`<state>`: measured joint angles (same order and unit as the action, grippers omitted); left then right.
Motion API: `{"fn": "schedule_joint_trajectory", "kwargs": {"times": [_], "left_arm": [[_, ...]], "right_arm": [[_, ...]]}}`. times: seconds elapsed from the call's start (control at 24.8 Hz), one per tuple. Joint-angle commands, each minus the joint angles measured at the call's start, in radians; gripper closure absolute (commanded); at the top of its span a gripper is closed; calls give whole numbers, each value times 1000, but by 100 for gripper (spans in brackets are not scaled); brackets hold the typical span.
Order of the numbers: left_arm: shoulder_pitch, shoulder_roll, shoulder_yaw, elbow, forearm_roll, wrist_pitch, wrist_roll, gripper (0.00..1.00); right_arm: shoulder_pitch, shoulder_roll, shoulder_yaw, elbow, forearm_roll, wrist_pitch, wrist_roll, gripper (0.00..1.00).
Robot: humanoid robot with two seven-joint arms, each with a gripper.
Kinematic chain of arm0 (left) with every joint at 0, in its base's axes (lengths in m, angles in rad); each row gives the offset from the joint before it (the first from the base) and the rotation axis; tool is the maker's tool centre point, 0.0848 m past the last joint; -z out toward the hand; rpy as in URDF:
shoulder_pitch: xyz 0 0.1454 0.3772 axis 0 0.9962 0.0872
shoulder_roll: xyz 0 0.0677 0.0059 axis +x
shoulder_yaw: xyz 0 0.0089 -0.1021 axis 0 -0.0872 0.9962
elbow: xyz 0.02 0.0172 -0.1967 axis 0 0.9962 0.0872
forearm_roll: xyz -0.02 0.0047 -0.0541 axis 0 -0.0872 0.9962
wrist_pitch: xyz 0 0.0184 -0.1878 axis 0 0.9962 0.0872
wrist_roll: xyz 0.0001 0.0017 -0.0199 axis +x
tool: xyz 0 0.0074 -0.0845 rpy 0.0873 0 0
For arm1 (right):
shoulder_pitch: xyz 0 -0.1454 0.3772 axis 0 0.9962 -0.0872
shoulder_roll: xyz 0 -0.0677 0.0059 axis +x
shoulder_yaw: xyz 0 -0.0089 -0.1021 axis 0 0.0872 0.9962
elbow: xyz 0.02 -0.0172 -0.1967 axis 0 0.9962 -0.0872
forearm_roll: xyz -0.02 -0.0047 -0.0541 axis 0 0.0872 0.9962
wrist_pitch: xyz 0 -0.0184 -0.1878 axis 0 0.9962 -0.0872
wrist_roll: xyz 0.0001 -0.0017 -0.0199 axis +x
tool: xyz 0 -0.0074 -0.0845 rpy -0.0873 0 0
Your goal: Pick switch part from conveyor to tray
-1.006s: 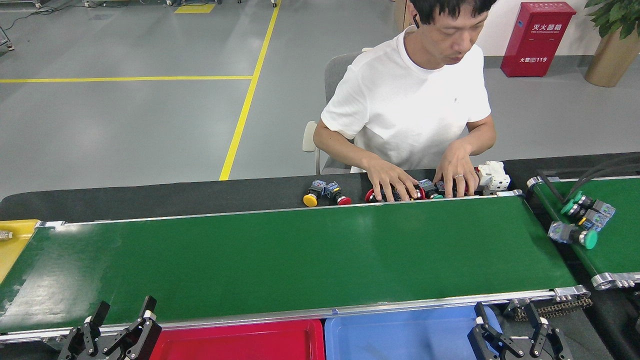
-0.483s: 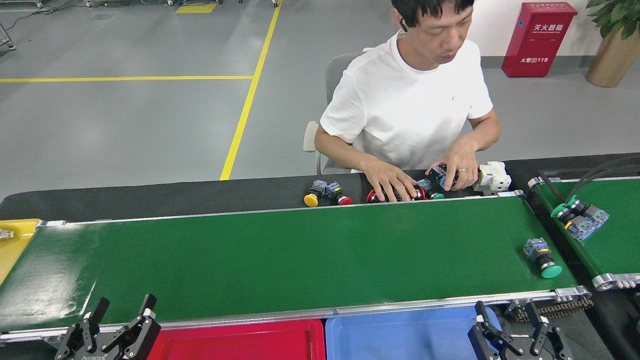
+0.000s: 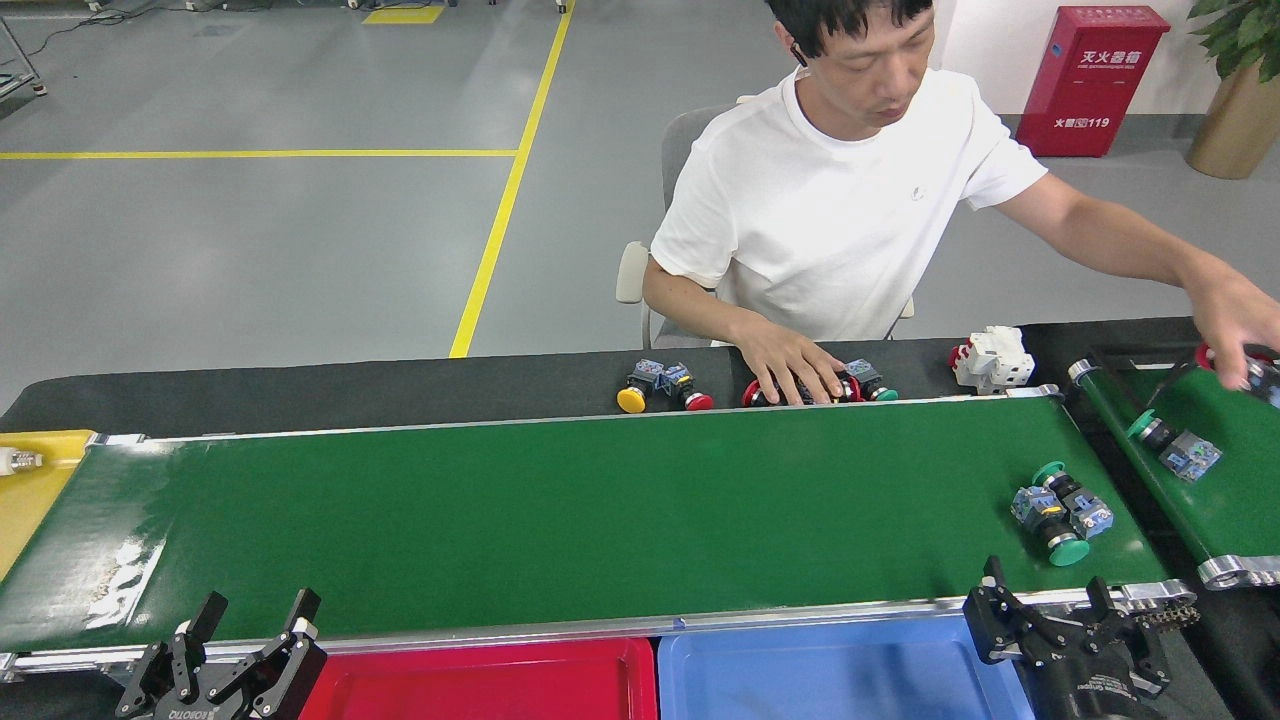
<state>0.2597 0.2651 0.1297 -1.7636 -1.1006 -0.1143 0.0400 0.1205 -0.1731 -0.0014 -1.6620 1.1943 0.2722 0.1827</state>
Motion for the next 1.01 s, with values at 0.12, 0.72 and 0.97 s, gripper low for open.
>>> {"fn": "schedule_joint_trajectory", "kwargs": {"times": [0.12,0.72,0.97], "left_arm": [[-33,13,-50,-13,-70,137,1,0],[-42,-18,-84,-11,-140,104,-8,0],[-23,-20,-55,-11,-136,91,-8,0]], "right_arm": [[-81,-12,-3,70,-1,2,3,0],[-116,-12,12,114,-4,-114,40,80],[-101,-8,12,-18,-27,-306,37,82]]}}
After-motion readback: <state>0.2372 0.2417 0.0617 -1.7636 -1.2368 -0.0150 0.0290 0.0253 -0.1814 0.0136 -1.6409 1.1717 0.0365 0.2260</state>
